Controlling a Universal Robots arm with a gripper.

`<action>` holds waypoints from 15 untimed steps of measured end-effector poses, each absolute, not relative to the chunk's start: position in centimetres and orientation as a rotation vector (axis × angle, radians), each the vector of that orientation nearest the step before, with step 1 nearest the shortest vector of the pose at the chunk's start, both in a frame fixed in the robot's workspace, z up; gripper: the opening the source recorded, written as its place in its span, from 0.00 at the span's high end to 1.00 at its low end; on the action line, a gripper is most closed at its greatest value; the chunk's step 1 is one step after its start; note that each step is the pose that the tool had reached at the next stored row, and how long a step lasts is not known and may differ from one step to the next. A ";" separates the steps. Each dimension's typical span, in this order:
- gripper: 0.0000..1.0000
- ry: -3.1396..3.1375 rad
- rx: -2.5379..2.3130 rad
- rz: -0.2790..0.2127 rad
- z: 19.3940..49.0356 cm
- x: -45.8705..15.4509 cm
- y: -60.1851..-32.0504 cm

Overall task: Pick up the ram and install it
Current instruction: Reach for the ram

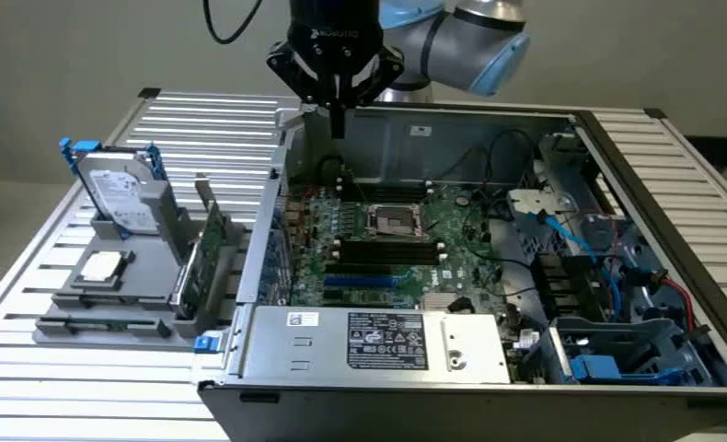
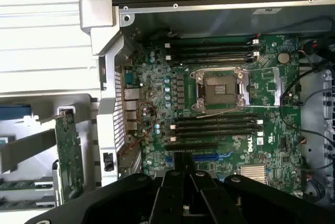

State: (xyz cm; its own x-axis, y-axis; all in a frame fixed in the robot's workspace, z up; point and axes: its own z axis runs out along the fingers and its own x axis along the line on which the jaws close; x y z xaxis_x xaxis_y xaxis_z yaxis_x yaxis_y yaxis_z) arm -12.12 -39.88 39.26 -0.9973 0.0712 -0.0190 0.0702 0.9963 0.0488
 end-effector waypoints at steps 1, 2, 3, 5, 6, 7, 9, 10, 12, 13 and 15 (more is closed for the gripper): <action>0.89 3.118 0.110 0.075 39.3 -12.1 -39.9; 0.89 3.118 0.110 0.075 39.3 -12.1 -39.9; 0.89 3.118 0.110 0.075 39.3 -12.1 -39.9; 0.89 3.118 0.110 0.075 39.3 -12.1 -39.9; 0.89 3.118 0.110 0.075 39.3 -12.1 -39.9; 0.89 3.118 0.110 0.075 39.3 -12.1 -39.9; 0.89 3.119 0.111 0.075 39.3 -12.2 -39.9; 0.89 3.123 0.111 0.075 39.2 -12.5 -39.9; 0.89 3.132 0.111 0.075 39.1 -13.3 -39.9; 0.89 3.135 0.112 0.074 39.1 -13.7 -39.9; 0.89 3.142 0.112 0.074 39.0 -14.6 -39.9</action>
